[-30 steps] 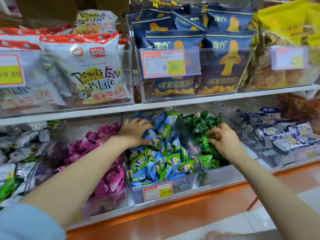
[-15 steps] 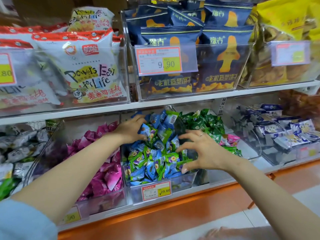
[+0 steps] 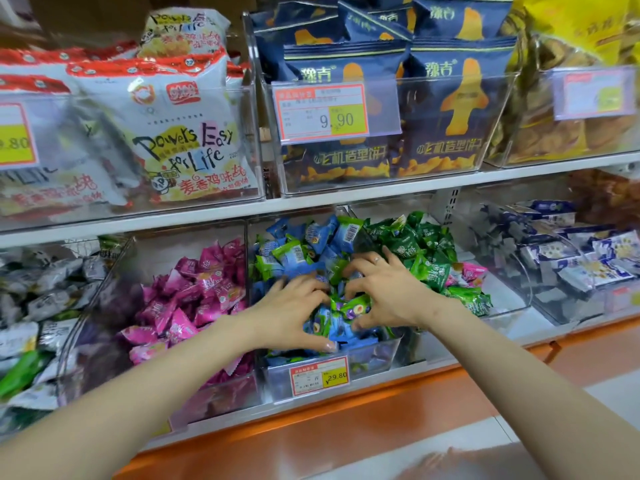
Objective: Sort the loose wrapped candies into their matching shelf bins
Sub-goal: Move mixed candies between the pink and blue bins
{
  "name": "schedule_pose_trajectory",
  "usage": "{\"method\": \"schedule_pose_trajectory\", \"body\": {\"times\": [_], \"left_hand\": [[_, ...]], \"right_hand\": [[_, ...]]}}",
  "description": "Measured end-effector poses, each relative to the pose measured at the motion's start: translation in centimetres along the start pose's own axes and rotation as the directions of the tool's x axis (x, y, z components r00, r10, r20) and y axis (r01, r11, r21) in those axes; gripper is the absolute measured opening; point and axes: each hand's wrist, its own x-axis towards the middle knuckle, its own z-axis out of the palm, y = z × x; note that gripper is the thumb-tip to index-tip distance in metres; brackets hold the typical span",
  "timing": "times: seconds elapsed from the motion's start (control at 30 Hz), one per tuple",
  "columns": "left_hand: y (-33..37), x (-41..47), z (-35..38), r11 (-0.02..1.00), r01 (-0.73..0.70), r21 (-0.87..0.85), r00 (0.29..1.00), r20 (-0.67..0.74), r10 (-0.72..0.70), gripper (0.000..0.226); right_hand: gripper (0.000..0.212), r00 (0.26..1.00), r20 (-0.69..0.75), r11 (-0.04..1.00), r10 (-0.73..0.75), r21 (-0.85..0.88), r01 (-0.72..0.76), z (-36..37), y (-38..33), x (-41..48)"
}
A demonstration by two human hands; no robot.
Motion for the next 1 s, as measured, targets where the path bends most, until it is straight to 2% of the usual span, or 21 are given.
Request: {"method": "schedule_pose_trajectory", "body": {"times": [0.17,0.37,0.5,0.63,0.8,1.0], "left_hand": [[0.6,0.8,0.8,0.993,0.102,0.063,0.995,-0.023,-0.1,0.085],[-0.6,1.3,0.0,0.987,0.117,0.111,0.993,-0.042,-0.113,0.07],[-1.4,1.7,-0.5,0.985,0.12,0.124,0.991,-0.065,-0.113,0.057],[-2.8,2.0,-1.1,0.981,0.129,0.145,0.987,-0.117,-0.112,0.049],[-5.5,2.5,-2.4,0.966,0.238,0.102,0.963,-0.152,-0.222,0.044],[-7.0,2.6,-2.2,0.978,0.205,-0.025,0.965,-0.163,-0.207,0.042]], "right_hand": [[0.048,0.983,-0.131,0.978,0.127,0.181,-0.102,-0.5,1.5,0.2],[0.05,0.929,-0.222,0.923,0.295,0.318,-0.216,-0.3,2.4,0.5],[0.051,0.867,-0.285,0.858,0.408,0.445,-0.258,-0.4,2.2,1.0],[0.053,0.843,-0.287,0.812,0.456,0.521,-0.262,-0.8,1.9,0.8],[0.059,0.852,-0.255,0.789,0.456,0.558,-0.255,-1.1,1.9,0.5],[0.06,0.842,-0.227,0.75,0.49,0.603,-0.274,-1.4,1.8,0.4]]}}
